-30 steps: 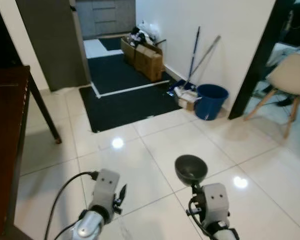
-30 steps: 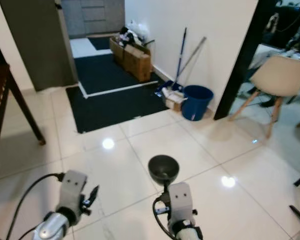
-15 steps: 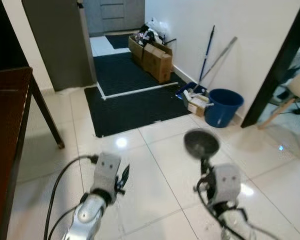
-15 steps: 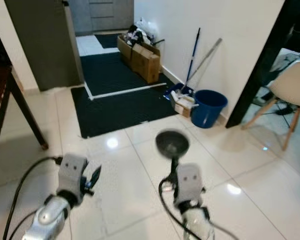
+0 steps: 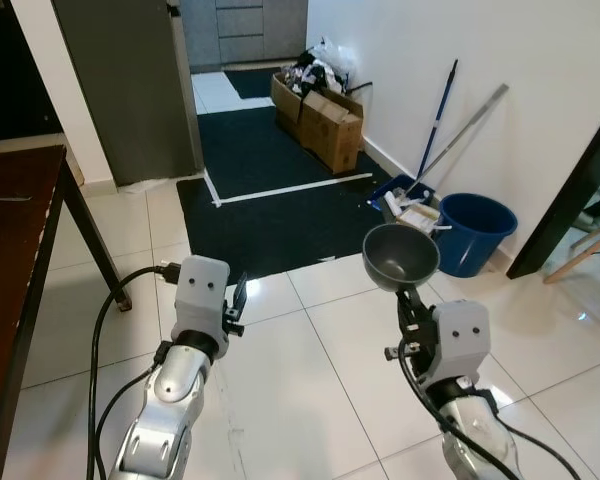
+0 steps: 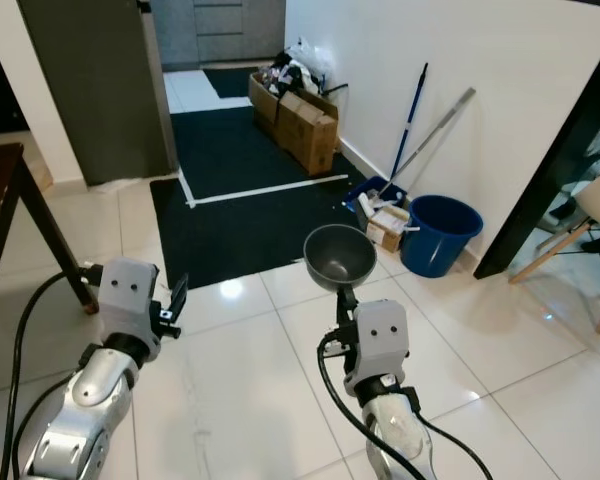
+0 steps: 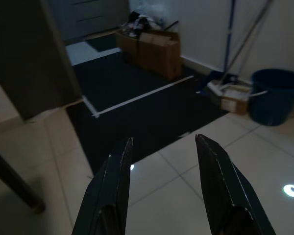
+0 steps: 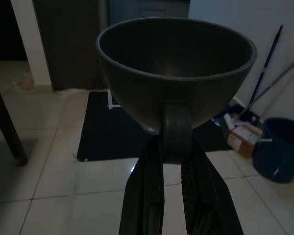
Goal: Setting the table
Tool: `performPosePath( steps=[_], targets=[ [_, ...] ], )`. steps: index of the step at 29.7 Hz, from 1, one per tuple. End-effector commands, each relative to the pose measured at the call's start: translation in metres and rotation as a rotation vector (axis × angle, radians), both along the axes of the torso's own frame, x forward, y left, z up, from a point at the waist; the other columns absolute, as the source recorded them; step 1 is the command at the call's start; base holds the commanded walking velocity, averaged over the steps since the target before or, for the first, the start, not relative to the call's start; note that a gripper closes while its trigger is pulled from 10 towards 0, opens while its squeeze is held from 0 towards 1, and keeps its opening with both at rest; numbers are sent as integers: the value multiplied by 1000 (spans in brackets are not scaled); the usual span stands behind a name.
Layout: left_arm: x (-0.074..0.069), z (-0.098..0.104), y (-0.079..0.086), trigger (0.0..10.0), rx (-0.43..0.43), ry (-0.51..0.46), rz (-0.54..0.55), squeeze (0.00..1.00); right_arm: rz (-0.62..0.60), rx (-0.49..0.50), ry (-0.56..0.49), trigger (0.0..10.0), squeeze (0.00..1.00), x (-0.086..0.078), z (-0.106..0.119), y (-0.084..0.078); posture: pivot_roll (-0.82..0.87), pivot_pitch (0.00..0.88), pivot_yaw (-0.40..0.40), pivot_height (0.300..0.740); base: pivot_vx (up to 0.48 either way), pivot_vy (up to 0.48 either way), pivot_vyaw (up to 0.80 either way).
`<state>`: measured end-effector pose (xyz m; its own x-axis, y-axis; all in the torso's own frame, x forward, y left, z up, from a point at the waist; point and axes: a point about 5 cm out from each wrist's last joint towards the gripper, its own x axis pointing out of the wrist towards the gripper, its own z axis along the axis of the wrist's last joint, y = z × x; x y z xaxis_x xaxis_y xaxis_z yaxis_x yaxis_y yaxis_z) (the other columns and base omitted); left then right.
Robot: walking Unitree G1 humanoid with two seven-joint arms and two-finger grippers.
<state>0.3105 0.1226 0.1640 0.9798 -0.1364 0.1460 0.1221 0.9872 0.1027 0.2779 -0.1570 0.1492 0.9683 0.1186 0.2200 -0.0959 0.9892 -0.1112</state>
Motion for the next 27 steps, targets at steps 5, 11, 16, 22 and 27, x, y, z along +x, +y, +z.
performPosePath(
  steps=[5, 11, 16, 22, 27],
  targets=[
    [-2, -9, 4, 10000, 18, 43, 29, 0, 15, -5, 34, 10000, 0, -4, -4, -2, 2, 86, 86, 740, 480, 0, 0],
    [-3, -11, 3, 10000, 19, 50, 30, 0, 20, -11, 41, 10000, 0, -4, -4, -3, 7, 85, 82, 740, 480, 0, 0],
    [-4, -13, 3, 10000, 17, 59, 33, 0, 32, -10, 46, 10000, 0, -3, -4, -2, 8, 84, 77, 740, 480, 0, 0],
    [-5, -14, 1, 10000, 14, 63, 31, 0, 40, -15, 48, 10000, 0, -2, -3, -2, 9, 80, 74, 740, 480, 0, 0],
    [-5, -14, 0, 10000, 12, 64, 28, 0, 46, -17, 49, 10000, 0, -2, -3, -2, 9, 77, 72, 740, 480, 0, 0]
  ],
)
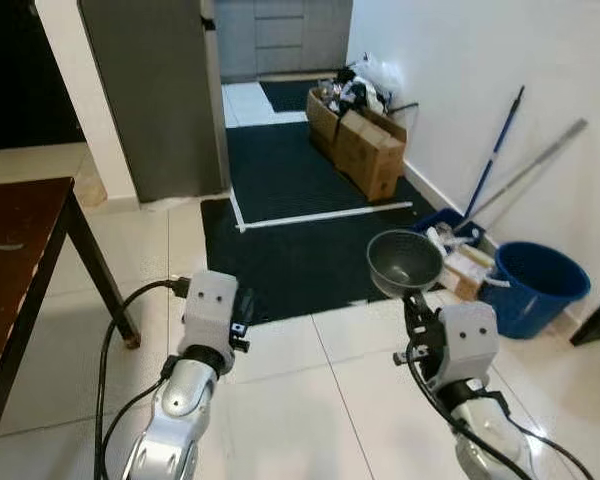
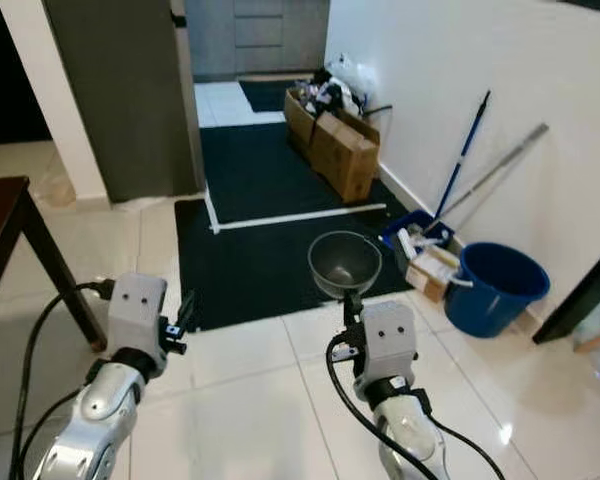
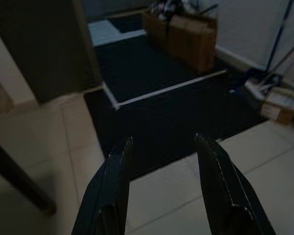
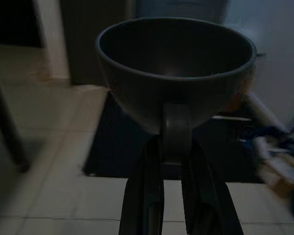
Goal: Setting the table
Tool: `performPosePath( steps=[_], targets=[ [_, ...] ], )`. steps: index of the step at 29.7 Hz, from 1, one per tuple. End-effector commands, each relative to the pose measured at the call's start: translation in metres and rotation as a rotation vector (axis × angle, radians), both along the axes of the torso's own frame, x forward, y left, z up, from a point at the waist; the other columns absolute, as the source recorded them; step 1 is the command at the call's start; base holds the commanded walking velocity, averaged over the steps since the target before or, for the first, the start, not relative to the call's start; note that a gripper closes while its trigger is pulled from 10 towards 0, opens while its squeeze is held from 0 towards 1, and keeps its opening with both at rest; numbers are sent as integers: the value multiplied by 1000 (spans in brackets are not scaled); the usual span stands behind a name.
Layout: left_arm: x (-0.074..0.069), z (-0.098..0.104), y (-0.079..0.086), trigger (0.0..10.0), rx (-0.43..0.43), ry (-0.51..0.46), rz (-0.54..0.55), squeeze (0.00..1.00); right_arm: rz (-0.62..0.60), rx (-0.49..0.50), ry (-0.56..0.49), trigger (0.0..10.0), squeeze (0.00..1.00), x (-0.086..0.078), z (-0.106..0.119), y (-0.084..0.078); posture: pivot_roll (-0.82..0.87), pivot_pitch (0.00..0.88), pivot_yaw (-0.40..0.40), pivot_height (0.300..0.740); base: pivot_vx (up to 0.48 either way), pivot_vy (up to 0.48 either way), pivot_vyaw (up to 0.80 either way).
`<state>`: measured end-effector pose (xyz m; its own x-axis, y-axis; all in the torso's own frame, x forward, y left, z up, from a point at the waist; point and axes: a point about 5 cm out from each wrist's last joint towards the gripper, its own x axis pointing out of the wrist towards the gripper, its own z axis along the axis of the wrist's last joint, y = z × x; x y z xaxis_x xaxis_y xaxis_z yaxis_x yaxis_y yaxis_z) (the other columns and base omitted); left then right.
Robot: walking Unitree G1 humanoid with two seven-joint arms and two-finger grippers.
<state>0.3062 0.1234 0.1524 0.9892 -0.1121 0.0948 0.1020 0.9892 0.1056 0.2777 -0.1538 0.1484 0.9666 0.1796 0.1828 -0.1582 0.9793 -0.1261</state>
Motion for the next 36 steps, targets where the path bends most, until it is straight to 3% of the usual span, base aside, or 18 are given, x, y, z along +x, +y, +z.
performPosePath(
  steps=[1, 18, 36],
  targets=[
    [-1, -2, -1, 10000, 3, 13, 3, 0, -11, 1, 14, 10000, 0, -1, -3, -5, 10, 75, 72, 740, 480, 0, 406],
    [-1, -3, -1, 10000, 5, 15, -1, 0, 0, -3, 19, 10000, 0, -1, -3, -3, 9, 73, 74, 740, 480, 0, 589],
    [-2, -2, -3, 10000, 8, 11, -7, 0, -15, 23, 9, 10000, 0, 0, -2, -4, 14, 83, 74, 740, 480, 0, 0]
  ],
)
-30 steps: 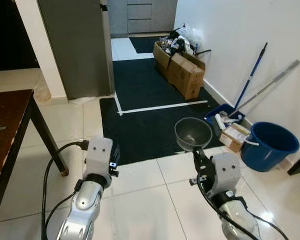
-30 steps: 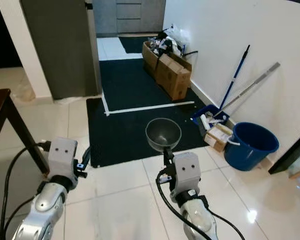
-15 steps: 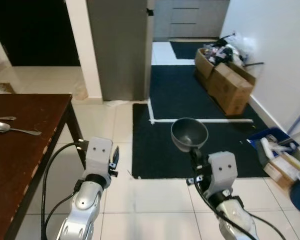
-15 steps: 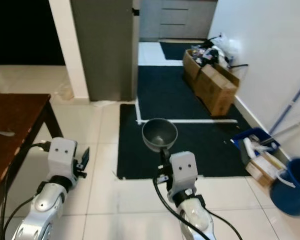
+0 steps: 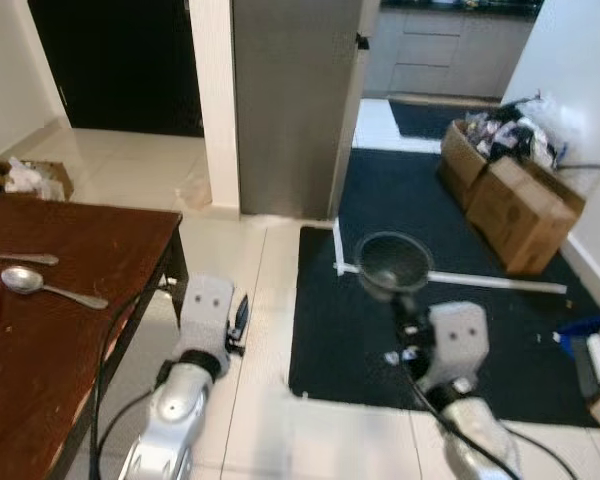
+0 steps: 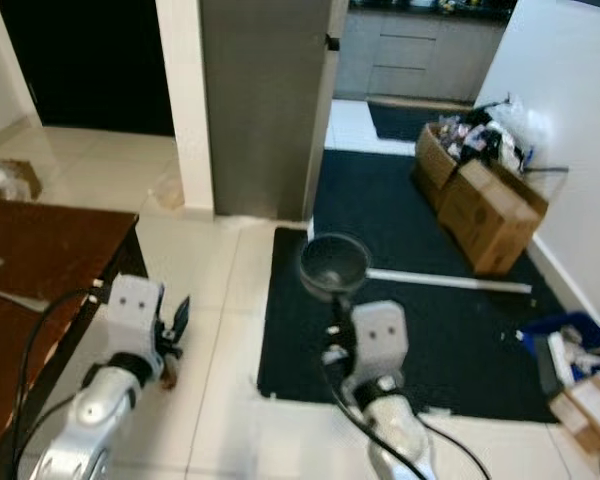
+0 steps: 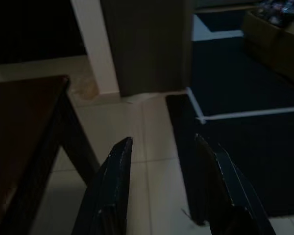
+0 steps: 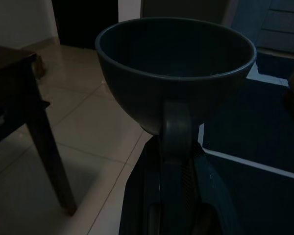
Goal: Setting the table
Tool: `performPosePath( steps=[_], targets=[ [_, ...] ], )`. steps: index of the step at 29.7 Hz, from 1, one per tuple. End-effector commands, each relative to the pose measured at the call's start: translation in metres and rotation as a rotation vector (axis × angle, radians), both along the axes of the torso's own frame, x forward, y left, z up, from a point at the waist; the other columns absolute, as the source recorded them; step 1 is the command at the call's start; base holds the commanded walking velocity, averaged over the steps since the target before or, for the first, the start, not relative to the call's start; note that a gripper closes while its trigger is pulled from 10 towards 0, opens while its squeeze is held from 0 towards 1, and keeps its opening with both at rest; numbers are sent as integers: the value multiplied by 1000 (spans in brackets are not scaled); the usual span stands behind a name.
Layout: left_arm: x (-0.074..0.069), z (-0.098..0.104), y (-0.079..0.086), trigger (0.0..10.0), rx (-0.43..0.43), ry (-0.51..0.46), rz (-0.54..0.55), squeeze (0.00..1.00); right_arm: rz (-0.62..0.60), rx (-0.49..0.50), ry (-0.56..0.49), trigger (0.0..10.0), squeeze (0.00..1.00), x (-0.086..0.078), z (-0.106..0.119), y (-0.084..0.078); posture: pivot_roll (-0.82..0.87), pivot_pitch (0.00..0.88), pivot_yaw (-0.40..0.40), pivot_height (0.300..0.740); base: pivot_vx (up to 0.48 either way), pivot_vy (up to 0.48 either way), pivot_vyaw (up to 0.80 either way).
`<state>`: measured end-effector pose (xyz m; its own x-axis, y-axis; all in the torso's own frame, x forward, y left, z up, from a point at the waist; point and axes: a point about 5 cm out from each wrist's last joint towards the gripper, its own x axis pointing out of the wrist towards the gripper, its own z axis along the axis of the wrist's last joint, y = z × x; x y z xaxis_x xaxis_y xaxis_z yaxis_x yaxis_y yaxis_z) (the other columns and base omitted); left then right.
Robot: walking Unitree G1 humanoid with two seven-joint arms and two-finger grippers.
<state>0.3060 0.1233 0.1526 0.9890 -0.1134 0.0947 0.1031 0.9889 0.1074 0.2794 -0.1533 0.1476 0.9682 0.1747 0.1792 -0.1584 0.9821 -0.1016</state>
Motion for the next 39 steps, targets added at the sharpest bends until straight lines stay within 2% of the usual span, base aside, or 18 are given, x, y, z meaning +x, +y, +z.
performPosePath(
  steps=[1, 11, 18, 22, 28, 29, 30, 31, 32, 34, 39],
  targets=[
    [-2, -2, -3, 10000, 5, 10, -7, 0, -13, -1, 0, 10000, 0, -2, -1, -5, 14, 83, 74, 740, 480, 0, 0],
    [-8, 6, -5, 10000, -9, -18, -74, 0, -6, 18, -19, 10000, 0, 0, 4, -5, 19, 86, 74, 740, 46, 0, 0],
    [-8, 7, -7, 10000, -10, -19, -81, 0, -15, 19, -15, 10000, 0, 2, 5, -6, 22, 86, 74, 740, 0, 0, 0],
    [-8, 8, -9, 10000, -11, -18, -86, 0, -26, 12, -13, 10000, 0, 3, 4, -7, 23, 87, 75, 740, 0, 0, 711],
    [-9, 9, -10, 10000, -13, -16, -95, 0, -61, 71, -22, 10000, 0, 5, 9, -12, 21, 86, 74, 740, 0, 0, 794],
    [-8, 9, -11, 10000, -12, -16, -96, 0, -77, 116, -20, 10000, 0, 6, 10, -15, 20, 86, 75, 740, 0, 0, 794],
    [-8, 10, -11, 10000, -12, -16, -98, 0, -127, 289, -6, 10000, 0, 9, 14, -24, 22, 87, 75, 740, 0, 0, 788],
    [-8, 10, -11, 10000, -12, -16, -98, 0, -127, 289, -6, 10000, 0, 9, 14, -24, 22, 87, 75, 740, 0, 0, 788],
    [-8, 10, -12, 10000, -11, -16, -99, 0, -151, 394, -11, 10000, 0, 11, 18, -31, 22, 87, 75, 740, 0, 0, 788],
    [-8, 10, -12, 10000, -11, -15, -99, 0, -164, 506, -33, 10000, 0, 13, 27, -39, 20, 87, 77, 740, 0, 0, 788],
    [-7, 10, -12, 10000, -8, -12, -100, 0, -124, 471, -75, 10000, 0, 14, 37, -39, 22, 86, 81, 740, 0, 0, 788]
  ],
)
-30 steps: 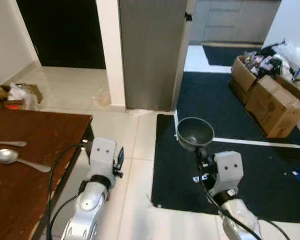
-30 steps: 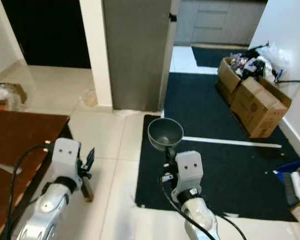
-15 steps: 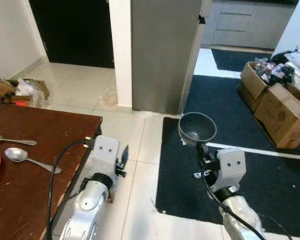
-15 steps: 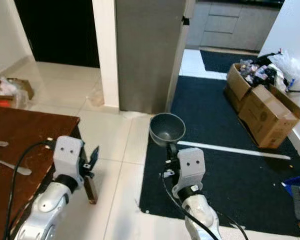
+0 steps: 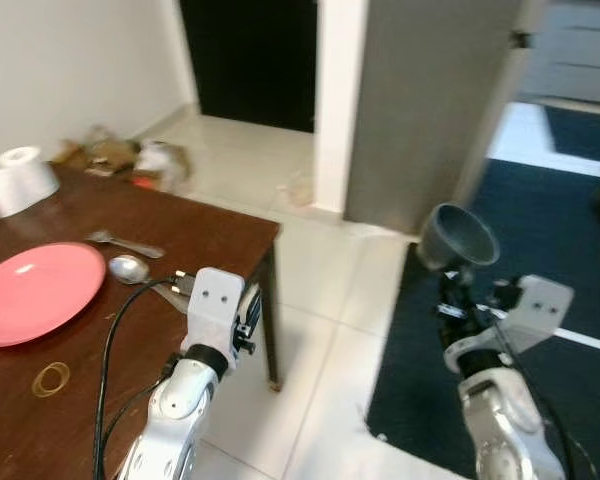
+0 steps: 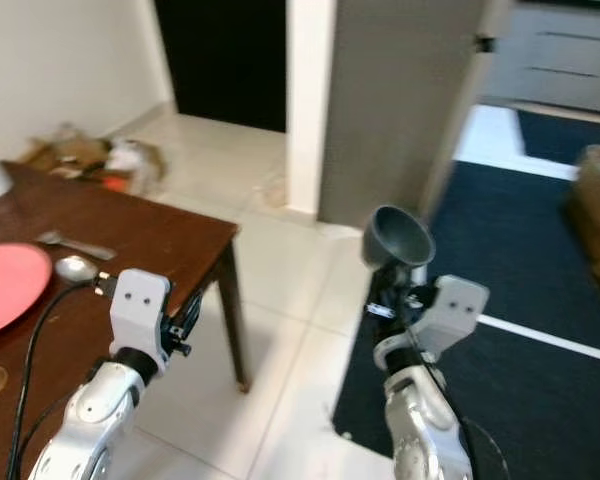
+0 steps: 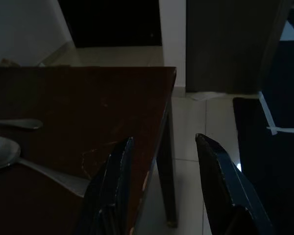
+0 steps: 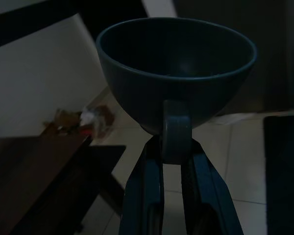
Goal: Setting the table
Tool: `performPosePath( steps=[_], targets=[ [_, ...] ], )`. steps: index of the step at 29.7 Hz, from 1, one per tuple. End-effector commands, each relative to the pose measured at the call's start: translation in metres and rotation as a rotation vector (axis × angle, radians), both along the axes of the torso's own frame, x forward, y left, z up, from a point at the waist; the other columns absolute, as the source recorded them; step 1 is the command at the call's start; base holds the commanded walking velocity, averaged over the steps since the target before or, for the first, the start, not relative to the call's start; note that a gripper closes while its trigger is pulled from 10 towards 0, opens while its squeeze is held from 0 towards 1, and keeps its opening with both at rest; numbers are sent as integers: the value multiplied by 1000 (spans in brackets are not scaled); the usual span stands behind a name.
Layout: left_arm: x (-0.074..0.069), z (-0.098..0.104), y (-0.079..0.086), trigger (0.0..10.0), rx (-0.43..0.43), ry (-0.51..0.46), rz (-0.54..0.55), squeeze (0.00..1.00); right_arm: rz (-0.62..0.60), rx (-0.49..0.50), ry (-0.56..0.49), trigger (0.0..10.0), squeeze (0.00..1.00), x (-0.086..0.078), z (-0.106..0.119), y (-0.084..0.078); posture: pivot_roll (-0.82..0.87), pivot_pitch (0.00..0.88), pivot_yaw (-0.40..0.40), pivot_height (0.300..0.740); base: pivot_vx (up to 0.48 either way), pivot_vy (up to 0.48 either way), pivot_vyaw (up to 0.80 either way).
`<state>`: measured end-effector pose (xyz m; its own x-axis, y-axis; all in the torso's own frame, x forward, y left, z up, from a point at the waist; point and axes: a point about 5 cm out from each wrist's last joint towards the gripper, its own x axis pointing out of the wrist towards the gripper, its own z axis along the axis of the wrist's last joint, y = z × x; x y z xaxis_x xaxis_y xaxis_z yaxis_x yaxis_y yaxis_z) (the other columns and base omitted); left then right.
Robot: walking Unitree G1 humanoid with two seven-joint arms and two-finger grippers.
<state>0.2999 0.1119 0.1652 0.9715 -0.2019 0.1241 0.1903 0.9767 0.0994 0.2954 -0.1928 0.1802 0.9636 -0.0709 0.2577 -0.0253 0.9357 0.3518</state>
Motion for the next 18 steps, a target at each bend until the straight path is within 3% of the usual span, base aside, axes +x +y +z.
performPosePath(
  steps=[1, 13, 18],
  targets=[
    [-1, -2, 0, 10000, 6, 15, -8, 0, 40, 1, -39, 10000, 0, -3, 7, 3, 24, 86, 83, 740, 0, 0, 788],
    [-1, -1, 2, 10000, 14, 20, 5, 0, 353, -86, -94, 10000, 0, -12, 23, 34, 24, 90, 83, 740, 0, 0, 788],
    [3, 2, 15, 10000, 23, 16, 47, 0, 468, -144, -82, 10000, 0, -18, 20, 45, 27, 92, 78, 740, 0, 0, 788]
  ],
)
